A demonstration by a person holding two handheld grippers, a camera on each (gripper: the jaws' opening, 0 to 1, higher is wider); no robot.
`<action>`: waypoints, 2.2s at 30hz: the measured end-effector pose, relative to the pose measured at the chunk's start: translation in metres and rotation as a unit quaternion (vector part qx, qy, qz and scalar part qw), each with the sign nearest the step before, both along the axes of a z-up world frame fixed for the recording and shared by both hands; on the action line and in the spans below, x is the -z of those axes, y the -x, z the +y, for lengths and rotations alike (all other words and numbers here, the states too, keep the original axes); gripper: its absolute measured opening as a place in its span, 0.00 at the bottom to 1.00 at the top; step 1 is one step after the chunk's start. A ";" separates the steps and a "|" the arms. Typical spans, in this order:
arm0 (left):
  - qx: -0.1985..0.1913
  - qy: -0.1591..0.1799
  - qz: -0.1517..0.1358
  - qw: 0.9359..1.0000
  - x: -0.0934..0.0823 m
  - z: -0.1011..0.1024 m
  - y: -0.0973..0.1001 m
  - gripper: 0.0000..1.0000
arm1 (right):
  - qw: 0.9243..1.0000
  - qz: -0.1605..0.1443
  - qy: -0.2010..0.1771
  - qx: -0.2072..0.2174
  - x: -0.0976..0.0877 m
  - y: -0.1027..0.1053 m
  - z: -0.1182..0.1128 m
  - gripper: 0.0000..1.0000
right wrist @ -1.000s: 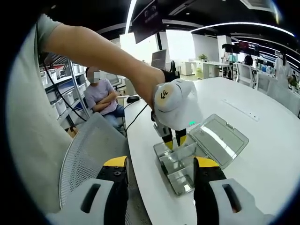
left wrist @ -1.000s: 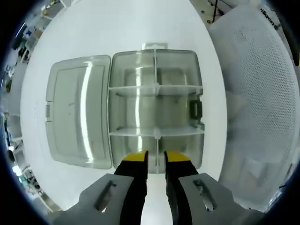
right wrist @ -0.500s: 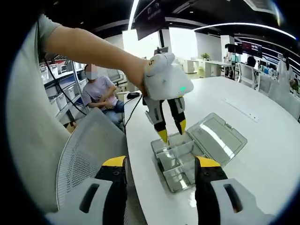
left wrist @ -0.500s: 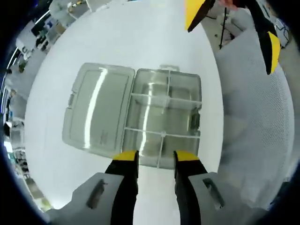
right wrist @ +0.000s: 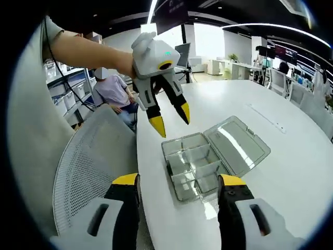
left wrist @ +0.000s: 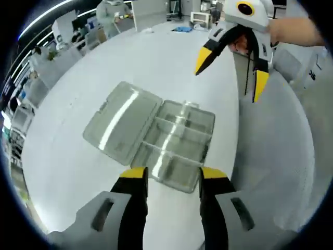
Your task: Insert the divider into the dual guide fixture by aligning both edges with the guide slots and pushing it downward to the bottom, including one-sided entry, uneven engagement, binding, and posture correction.
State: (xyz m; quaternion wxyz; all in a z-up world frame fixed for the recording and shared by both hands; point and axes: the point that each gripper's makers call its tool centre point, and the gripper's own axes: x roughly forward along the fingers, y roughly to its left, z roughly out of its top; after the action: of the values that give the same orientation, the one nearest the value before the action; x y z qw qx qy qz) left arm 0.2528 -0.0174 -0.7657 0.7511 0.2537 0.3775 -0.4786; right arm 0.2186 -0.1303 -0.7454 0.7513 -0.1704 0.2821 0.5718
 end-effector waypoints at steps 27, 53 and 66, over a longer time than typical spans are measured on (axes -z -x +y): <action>-0.130 0.139 -0.022 0.982 -0.033 0.002 0.020 0.45 | 0.992 0.014 0.121 -0.040 0.081 -0.026 -0.044 0.51; -0.172 0.158 -0.009 0.972 -0.030 0.006 0.035 0.46 | 0.979 0.001 0.178 -0.097 0.117 -0.040 -0.036 0.38; -0.186 0.173 0.000 0.967 -0.029 0.007 0.035 0.46 | 0.975 -0.004 0.194 -0.107 0.126 -0.042 -0.039 0.34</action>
State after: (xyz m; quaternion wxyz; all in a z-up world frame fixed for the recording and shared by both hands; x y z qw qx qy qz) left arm 0.2180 -0.0107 -0.7367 0.8591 0.0456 0.3295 -0.3889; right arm 0.2608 -0.1697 -0.8709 0.6393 -0.3442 0.3648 0.5829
